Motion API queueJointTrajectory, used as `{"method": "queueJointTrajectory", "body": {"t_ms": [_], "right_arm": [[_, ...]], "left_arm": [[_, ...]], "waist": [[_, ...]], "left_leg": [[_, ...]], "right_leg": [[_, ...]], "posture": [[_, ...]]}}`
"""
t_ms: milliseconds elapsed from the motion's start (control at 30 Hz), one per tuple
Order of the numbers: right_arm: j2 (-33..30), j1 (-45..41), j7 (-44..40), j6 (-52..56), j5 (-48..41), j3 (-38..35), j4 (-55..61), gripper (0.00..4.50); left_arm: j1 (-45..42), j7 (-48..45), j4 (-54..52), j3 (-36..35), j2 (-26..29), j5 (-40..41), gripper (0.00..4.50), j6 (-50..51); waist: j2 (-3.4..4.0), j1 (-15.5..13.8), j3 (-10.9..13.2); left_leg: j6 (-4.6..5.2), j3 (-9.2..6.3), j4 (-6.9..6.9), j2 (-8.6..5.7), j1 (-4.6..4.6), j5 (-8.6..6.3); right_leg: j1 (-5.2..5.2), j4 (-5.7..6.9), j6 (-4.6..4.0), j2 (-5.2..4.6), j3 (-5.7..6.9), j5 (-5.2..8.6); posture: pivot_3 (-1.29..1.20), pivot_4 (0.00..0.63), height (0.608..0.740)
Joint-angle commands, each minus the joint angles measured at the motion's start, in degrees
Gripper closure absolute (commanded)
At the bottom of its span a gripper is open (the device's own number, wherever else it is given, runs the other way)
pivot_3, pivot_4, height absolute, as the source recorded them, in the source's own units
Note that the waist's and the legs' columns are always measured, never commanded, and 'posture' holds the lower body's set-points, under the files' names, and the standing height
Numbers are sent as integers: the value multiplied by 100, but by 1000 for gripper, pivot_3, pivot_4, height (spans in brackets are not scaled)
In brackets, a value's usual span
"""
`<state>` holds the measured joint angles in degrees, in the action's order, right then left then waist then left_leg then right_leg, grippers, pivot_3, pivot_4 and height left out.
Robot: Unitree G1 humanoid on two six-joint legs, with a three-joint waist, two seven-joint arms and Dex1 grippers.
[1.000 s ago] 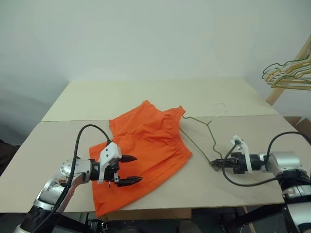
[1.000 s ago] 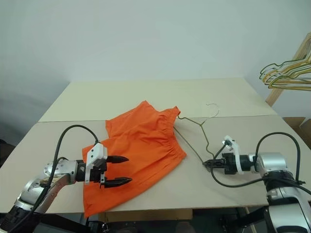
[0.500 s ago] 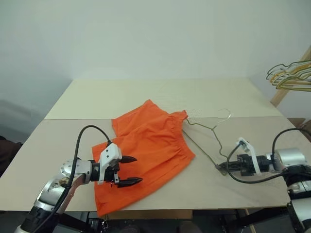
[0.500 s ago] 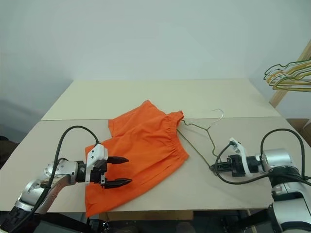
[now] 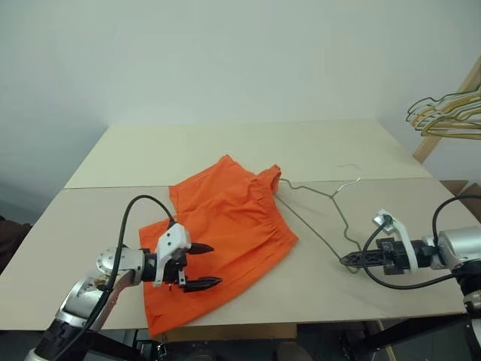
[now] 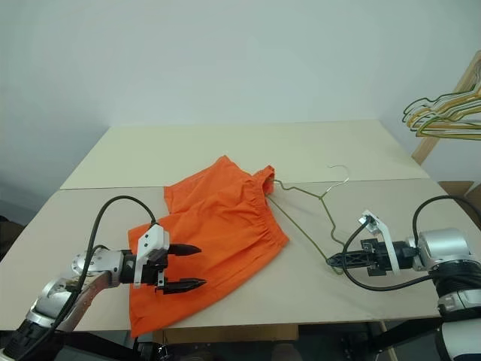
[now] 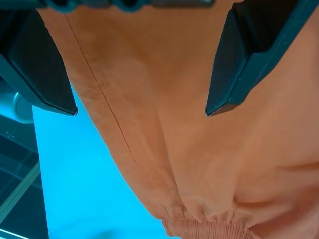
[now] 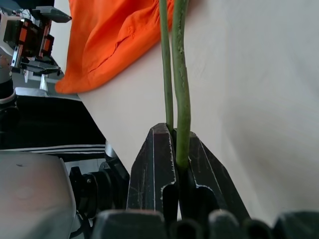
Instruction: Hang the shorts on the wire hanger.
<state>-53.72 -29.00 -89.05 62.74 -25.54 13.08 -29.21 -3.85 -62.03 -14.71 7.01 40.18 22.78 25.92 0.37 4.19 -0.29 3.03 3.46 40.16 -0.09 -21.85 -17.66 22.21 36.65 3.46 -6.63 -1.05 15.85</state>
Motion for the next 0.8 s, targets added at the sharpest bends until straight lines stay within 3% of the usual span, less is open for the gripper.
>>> {"method": "queueJointTrajectory", "body": {"t_ms": [33, 433, 633, 800], "right_arm": [[158, -324, -233, -102, 70, 168, -144, 4500], [1034, -1713, 128, -904, 944, 244, -2428, 4500], [1101, -1780, -315, -1042, 1194, 435, -2443, 4500], [1185, -1879, 6, -1345, 1095, -38, -2425, 4500]], "left_arm": [[-63, -27, -81, -16, -9, 7, 23, -138], [43, 70, -164, -28, -21, 2, 23, -128], [85, 97, -169, -20, -26, -3, 23, -149], [41, 96, -136, 8, -58, -14, 23, -170]], "waist": [[0, 13, 0], [0, 0, 0], [0, -4, 0], [1, 23, 0]], "left_leg": [[0, 0, 0, 0, 0, 0], [-41, 1, -2, -2, -4, 23], [-40, -1, -1, -4, -11, 22], [-41, -1, -2, -2, -6, 23]], "right_leg": [[0, 0, 0, 0, -1, 0], [3, 0, 0, 2, 1, 0], [6, 0, 0, -6, 5, 0], [6, 2, 0, -6, 1, 0]], "posture": [[-145, 0, 740], [-111, 0, 740], [-115, 0, 740], [-122, 0, 740]]}}
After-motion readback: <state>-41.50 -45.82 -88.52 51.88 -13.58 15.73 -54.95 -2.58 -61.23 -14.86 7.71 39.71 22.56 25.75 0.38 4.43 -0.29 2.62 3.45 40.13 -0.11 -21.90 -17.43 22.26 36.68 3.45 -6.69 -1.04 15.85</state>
